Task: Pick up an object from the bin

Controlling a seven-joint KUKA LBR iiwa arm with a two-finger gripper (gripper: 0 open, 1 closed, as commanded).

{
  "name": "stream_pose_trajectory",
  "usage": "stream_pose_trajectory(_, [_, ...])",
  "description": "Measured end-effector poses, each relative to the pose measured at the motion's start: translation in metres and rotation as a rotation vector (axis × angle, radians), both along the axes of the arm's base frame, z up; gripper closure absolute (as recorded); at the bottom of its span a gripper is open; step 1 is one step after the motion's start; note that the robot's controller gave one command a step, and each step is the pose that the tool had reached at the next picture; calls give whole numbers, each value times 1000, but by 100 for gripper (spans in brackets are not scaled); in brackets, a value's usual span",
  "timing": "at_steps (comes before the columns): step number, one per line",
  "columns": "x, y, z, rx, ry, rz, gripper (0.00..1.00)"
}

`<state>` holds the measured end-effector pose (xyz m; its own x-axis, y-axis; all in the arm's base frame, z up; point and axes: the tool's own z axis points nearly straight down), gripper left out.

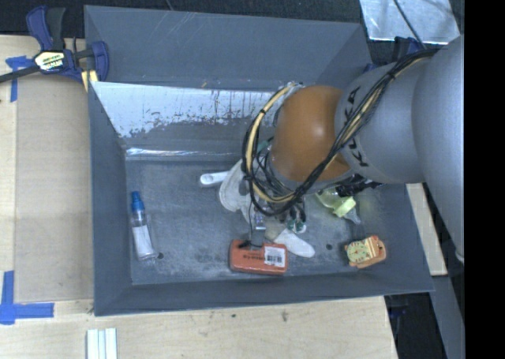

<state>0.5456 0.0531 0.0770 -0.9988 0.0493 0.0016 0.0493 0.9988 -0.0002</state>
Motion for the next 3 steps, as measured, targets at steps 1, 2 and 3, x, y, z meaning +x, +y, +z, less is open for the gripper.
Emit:
stream_pose_trajectory(1, [11, -11, 8, 1, -6, -162, 0])
stream_pose_trajectory(2, [20, -23, 10, 1, -4, -371, 0])
stream_pose_trajectory(3, [55, -11, -5, 0, -6, -391, 100])
